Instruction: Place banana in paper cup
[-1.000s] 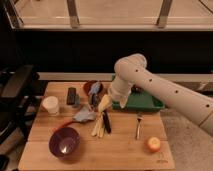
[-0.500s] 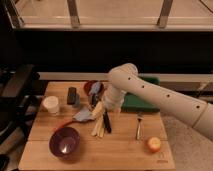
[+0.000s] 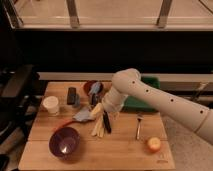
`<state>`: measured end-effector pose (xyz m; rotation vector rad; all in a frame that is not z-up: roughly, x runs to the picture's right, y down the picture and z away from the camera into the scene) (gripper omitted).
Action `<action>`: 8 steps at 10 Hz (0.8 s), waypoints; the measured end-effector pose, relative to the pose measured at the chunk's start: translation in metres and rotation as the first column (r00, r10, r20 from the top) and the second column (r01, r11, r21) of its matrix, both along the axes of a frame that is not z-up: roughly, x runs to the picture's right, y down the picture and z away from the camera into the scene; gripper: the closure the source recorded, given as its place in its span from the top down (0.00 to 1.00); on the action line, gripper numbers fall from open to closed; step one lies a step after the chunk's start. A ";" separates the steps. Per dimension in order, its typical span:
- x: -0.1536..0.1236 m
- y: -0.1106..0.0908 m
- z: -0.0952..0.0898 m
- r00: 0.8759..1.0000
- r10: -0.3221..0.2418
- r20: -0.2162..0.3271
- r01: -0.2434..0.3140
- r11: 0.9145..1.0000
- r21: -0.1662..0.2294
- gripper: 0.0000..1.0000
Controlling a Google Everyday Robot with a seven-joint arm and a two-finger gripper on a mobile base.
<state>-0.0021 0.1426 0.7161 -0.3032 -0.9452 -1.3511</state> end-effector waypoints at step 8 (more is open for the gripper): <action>-0.031 0.026 0.018 0.989 0.145 -0.039 -0.146 0.988 -0.045 0.75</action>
